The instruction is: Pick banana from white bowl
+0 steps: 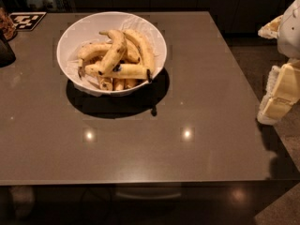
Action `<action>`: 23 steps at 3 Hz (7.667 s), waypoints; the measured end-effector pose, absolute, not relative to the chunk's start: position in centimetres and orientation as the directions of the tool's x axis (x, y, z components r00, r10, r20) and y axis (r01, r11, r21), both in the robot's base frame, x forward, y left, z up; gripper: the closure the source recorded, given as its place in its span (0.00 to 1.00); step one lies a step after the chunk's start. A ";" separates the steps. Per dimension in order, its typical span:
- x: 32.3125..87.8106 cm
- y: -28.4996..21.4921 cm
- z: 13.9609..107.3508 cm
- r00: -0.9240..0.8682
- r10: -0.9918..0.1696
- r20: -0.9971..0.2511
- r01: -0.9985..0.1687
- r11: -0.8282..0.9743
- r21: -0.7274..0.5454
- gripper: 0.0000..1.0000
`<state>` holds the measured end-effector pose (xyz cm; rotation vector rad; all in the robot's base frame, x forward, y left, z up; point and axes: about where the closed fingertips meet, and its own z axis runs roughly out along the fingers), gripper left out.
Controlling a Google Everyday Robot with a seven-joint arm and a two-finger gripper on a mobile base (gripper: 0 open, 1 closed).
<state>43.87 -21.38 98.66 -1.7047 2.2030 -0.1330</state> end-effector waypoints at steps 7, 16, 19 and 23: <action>54.9 -4.5 101.1 -0.340 -0.918 -0.205 -0.877 0.388 -0.283 0.00; 62.7 4.7 98.8 -0.596 -0.738 -0.315 -0.743 0.656 -0.133 0.01; 64.4 4.2 97.6 -0.660 -0.682 -0.313 -0.700 0.710 -0.071 0.26; 66.1 6.4 94.9 -0.649 -0.711 -0.269 -0.736 0.676 -0.010 0.33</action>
Offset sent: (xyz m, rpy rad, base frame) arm 0.0217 0.0629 0.0228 -0.0566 0.0433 -0.0462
